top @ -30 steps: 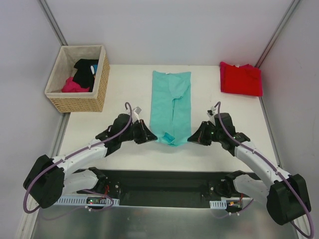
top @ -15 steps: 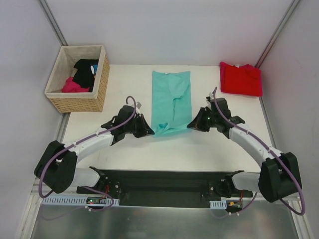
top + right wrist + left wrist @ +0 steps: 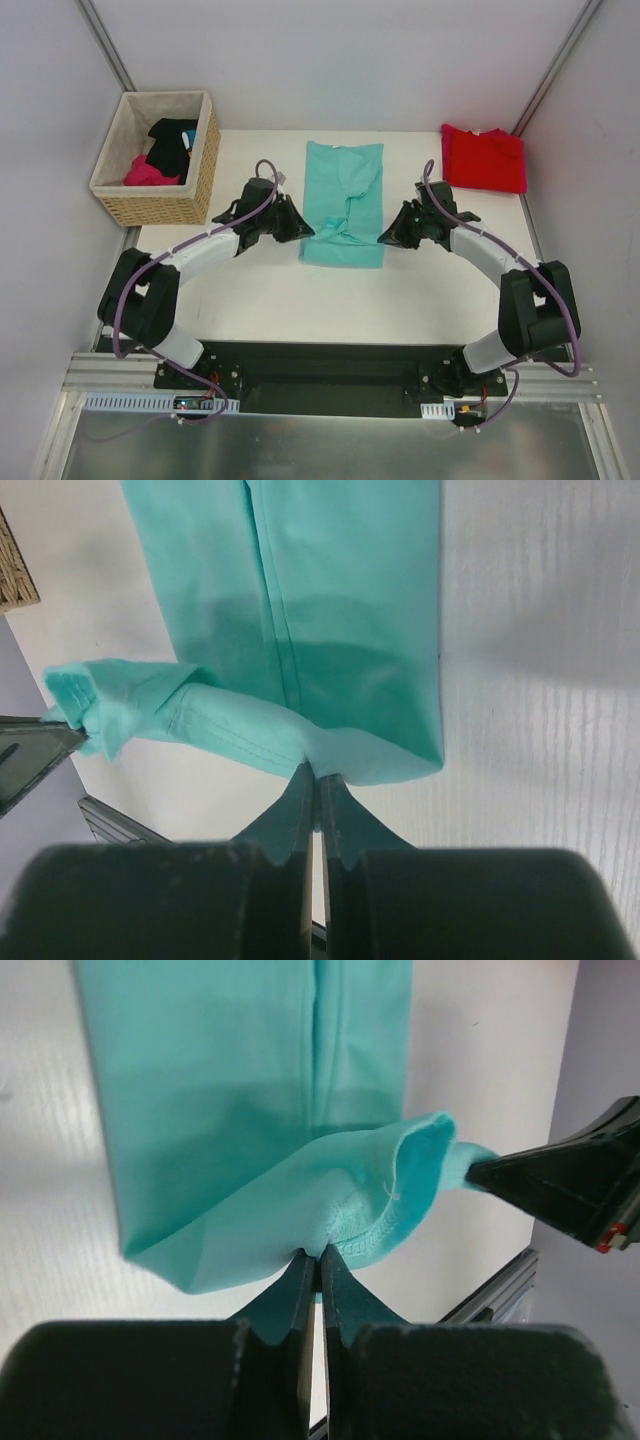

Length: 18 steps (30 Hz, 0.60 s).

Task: Fold and stack the t-shirts
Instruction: Fold the folded rectangular tshirt in 1/3 of the way

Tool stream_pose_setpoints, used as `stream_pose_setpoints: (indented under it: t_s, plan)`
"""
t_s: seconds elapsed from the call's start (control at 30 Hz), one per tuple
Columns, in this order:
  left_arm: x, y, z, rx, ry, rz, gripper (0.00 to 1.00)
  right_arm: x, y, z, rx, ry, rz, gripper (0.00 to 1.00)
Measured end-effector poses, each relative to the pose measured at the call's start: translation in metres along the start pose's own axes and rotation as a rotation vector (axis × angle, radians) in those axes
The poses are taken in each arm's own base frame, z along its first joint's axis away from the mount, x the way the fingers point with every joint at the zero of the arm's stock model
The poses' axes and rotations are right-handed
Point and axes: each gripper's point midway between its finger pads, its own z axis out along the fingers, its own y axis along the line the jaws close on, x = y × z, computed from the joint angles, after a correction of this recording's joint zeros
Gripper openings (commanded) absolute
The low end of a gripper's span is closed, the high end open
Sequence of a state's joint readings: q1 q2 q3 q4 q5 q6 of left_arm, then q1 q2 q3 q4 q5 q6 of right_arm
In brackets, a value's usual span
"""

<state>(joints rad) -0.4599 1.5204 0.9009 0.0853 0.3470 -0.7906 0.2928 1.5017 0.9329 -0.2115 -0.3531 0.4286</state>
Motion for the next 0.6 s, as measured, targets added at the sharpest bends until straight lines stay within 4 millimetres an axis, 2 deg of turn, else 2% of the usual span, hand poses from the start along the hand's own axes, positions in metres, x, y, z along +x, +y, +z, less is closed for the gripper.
stream_pose_setpoints:
  t_s: [0.13, 0.23, 0.4, 0.6]
  plan:
    - [-0.019, -0.017, 0.017, 0.039, 0.008, 0.013, 0.0, -0.007, -0.003, 0.008, 0.01, 0.005, 0.015, 0.0]
    - [-0.027, -0.02, 0.03, 0.046, 0.019, 0.016, 0.0, -0.018, -0.003, 0.016, 0.014, 0.004, 0.024, 0.01]
    - [-0.03, -0.008, 0.043, 0.028, 0.041, -0.005, 0.0, -0.039, 0.005, 0.028, -0.002, -0.006, 0.033, 0.01]
    - [-0.036, 0.003, 0.044, 0.01, 0.036, -0.023, 0.0, -0.059, 0.011, 0.039, -0.014, -0.016, 0.047, 0.01]
